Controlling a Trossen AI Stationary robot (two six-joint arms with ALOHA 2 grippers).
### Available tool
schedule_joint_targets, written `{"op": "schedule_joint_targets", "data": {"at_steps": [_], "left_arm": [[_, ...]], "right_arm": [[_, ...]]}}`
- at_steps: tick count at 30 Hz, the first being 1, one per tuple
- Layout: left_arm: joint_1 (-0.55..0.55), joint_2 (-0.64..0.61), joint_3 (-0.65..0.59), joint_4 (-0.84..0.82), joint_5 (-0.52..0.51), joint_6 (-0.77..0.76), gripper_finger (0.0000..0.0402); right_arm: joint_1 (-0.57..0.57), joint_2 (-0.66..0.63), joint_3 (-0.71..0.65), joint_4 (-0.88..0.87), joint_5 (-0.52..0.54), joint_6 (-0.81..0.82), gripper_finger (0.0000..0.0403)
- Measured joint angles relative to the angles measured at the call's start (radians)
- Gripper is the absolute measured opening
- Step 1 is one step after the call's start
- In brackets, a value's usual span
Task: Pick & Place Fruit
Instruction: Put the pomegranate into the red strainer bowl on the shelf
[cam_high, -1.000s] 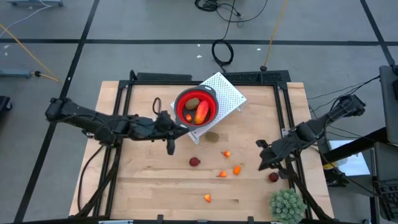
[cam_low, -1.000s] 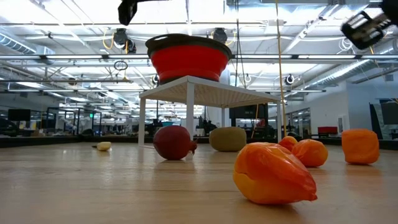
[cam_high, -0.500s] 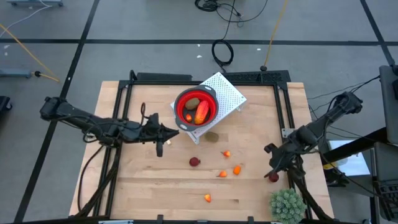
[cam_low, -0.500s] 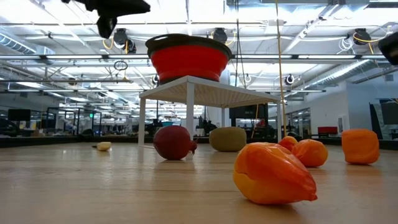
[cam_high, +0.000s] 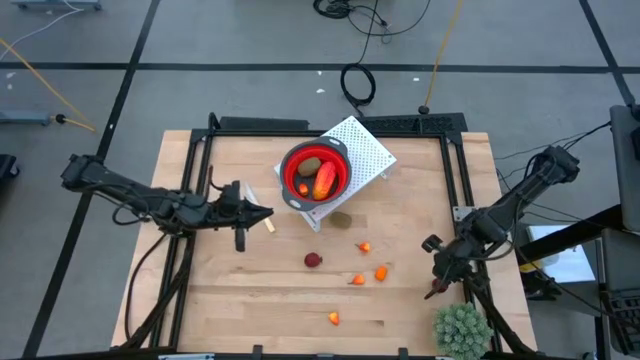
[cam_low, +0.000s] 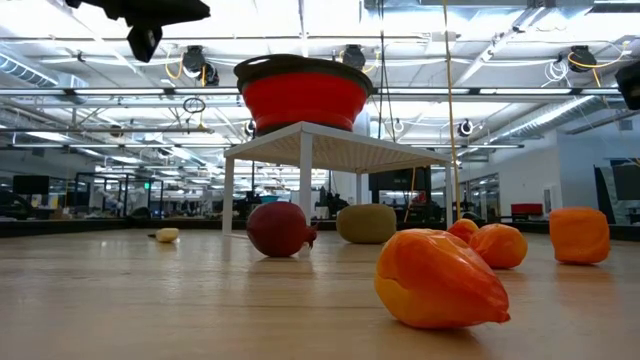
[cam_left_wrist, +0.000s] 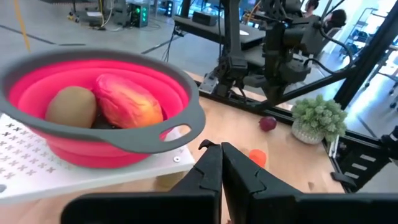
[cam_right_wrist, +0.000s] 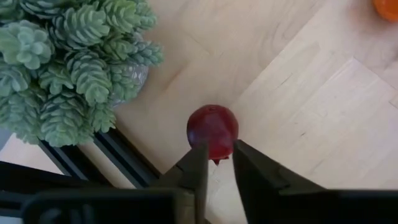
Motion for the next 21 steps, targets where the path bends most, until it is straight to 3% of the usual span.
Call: {"op": "schedule_joint_targets", "data": {"at_steps": [14,21], "left_arm": [[0.000,-0.072,0.000,-0.092,-0.024,0.014,0.0002],[0.000,-0.069,0.000,-0.092,-0.024,0.014,0.0017]], "right_arm": [[0.000,0.000,0.000,0.037,-0.004,0.029,0.0233],[0.001,0.019,0.000,0.048,-0.060,0.060,0.0282]]}}
